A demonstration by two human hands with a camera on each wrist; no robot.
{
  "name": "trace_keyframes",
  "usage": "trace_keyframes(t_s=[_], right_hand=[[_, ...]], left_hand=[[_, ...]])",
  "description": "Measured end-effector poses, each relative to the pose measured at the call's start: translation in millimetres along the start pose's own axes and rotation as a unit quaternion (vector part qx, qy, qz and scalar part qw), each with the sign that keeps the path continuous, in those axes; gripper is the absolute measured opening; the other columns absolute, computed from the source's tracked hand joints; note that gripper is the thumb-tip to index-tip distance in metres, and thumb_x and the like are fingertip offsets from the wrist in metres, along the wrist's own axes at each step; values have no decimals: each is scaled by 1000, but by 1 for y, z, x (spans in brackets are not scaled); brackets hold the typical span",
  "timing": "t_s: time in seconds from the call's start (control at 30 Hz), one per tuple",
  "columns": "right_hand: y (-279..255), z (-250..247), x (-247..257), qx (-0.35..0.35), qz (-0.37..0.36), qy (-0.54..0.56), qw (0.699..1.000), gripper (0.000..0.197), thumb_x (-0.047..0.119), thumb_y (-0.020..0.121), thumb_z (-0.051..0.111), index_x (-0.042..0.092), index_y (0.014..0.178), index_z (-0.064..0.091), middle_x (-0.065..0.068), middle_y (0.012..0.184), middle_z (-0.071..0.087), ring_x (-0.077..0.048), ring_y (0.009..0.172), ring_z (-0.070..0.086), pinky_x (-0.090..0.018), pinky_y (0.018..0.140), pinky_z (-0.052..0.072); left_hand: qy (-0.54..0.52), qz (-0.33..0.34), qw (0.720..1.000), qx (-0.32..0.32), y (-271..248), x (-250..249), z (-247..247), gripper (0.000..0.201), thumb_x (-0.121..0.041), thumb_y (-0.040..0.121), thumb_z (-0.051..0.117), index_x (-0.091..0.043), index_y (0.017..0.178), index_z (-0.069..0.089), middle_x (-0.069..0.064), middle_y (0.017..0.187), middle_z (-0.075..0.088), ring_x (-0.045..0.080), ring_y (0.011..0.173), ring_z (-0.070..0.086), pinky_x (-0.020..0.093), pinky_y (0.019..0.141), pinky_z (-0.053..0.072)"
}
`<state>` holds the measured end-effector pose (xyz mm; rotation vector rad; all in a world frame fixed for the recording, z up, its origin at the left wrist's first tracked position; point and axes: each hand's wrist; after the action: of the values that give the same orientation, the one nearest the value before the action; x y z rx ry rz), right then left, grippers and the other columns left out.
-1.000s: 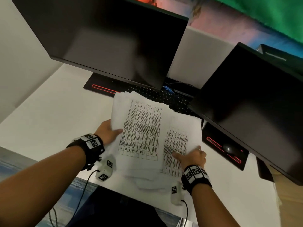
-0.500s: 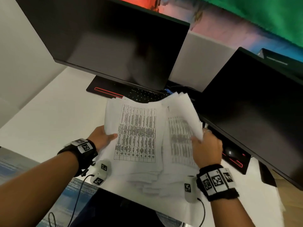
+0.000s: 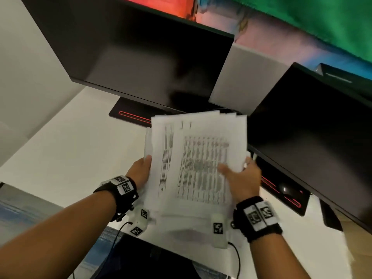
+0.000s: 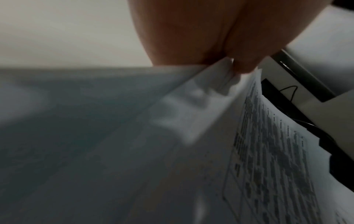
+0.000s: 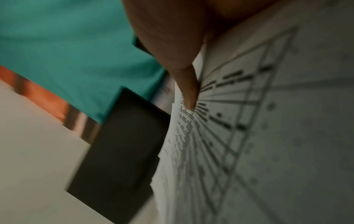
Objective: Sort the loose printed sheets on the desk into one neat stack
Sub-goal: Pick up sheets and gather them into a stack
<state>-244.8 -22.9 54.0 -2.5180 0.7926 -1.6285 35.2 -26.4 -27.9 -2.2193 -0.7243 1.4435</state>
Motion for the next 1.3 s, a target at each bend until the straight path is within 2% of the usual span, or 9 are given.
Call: trace_keyframes(t_s=[0.13, 0.27, 0.37, 0.57, 0.7, 0.93, 1.07, 1.17, 1.3], right_hand=[[7, 46, -51, 16, 103, -94, 990, 75, 22, 87, 75, 12, 149, 34, -13, 142, 53, -32, 129, 53, -38, 106, 44], [0, 78, -64, 105, 33, -228, 967, 63, 26, 103, 47, 5, 156, 19, -16, 159, 30, -33, 145, 31, -40, 117, 28], [10, 61, -71, 80, 46, -290, 952, 71, 40, 98, 54, 10, 155, 25, -11, 158, 29, -36, 141, 31, -50, 112, 32], [19, 11, -100, -7, 127, -395, 910, 117, 66, 68, 76, 11, 155, 20, -14, 153, 29, -37, 136, 32, -56, 106, 35], [24, 8, -101, -10, 118, -316, 941, 98, 48, 67, 87, 4, 141, 41, -17, 136, 51, -35, 126, 50, -47, 99, 47], [19, -3, -80, -41, 68, -213, 974, 13, 19, 89, 70, 12, 94, 60, -8, 89, 68, -29, 83, 67, -39, 83, 57], [5, -16, -51, -45, 3, -223, 974, 6, 15, 95, 59, 18, 90, 59, -8, 96, 68, -23, 86, 63, -41, 80, 57], [-12, -41, -7, -87, -102, -257, 957, 6, 14, 98, 54, 18, 98, 59, -1, 89, 62, -8, 73, 50, -22, 65, 42], [-33, -76, 54, -201, -250, -203, 925, 8, 14, 96, 61, 14, 102, 66, 3, 78, 58, -18, 70, 55, -26, 69, 44]], left_hand=[[-48, -25, 998, 29, 31, 26, 4, 98, -91, 74, 32, -16, 131, 59, 6, 125, 67, 31, 116, 62, 46, 105, 45], [125, 36, 991, 18, 1, -6, 7, 44, -34, 87, 69, -7, 120, 61, 7, 103, 68, 30, 98, 67, 30, 75, 47], [180, 69, 981, 2, -4, -10, 4, 36, -13, 90, 67, -3, 123, 59, 13, 118, 66, 31, 111, 61, 29, 83, 42], [48, 31, 998, 7, -10, 5, -25, 47, -24, 93, 66, -17, 137, 52, 4, 128, 65, 28, 112, 62, 38, 87, 50], [-14, 33, 999, 1, -13, 6, -38, 50, -23, 93, 66, -16, 140, 51, 8, 134, 62, 25, 114, 58, 41, 96, 44], [-25, 44, 999, -9, -11, 6, -37, 50, -21, 92, 67, -14, 140, 53, 7, 135, 62, 27, 121, 56, 43, 103, 40], [-7, 41, 999, 0, -8, 11, -34, 50, -22, 92, 68, -16, 139, 53, 6, 133, 63, 29, 123, 57, 48, 107, 40], [25, 52, 998, 8, -4, 17, -32, 49, -23, 91, 69, -16, 137, 56, 5, 131, 65, 28, 120, 59, 44, 104, 42], [69, 57, 996, 8, 0, 19, -24, 48, -22, 92, 67, -15, 137, 55, 5, 130, 65, 25, 114, 59, 34, 94, 42]])
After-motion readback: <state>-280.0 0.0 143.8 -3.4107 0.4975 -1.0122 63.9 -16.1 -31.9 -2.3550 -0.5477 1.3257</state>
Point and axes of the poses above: each hand's wrist, its own y-axis towards the middle knuckle, its own z-axis out of the palm, x = y × z
